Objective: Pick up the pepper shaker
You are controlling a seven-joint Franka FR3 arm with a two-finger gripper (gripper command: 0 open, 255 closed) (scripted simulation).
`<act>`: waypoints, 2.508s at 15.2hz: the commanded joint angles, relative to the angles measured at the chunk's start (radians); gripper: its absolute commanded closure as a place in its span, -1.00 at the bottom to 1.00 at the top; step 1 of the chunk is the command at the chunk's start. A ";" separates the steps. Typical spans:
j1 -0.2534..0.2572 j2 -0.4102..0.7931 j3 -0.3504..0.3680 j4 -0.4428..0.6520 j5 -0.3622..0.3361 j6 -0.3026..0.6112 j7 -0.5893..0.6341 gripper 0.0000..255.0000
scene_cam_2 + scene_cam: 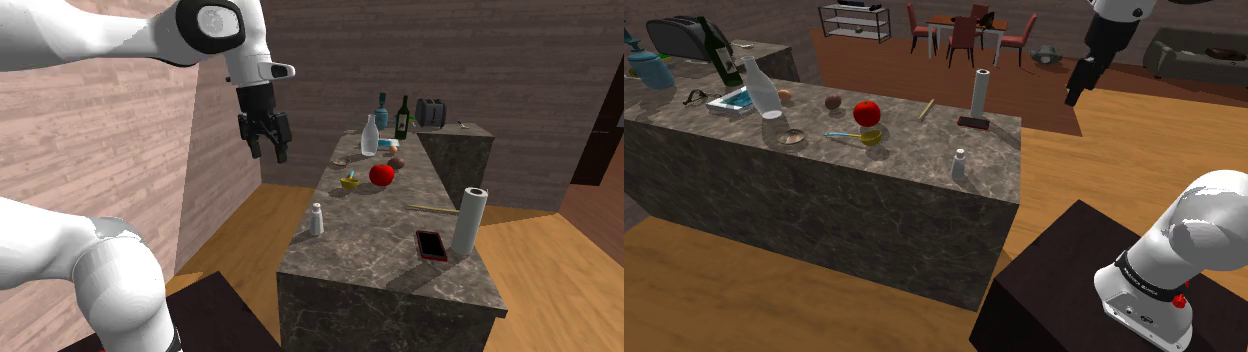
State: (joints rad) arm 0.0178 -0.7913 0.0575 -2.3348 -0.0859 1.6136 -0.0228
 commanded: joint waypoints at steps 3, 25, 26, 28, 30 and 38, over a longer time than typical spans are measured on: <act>0.005 0.042 0.006 -0.023 0.006 0.070 0.007 -1.00; 0.033 0.749 0.089 0.098 -0.027 0.717 0.101 -1.00; 0.035 0.786 0.091 0.120 -0.035 0.736 0.108 -1.00; 0.040 0.861 0.096 0.166 -0.051 0.769 0.120 -1.00; 0.041 0.881 0.095 0.169 -0.057 0.786 0.125 -1.00; 0.043 0.934 0.090 0.139 -0.083 0.867 0.148 -1.00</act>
State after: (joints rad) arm 0.0607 0.1404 0.1482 -2.1932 -0.1671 2.4756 0.1238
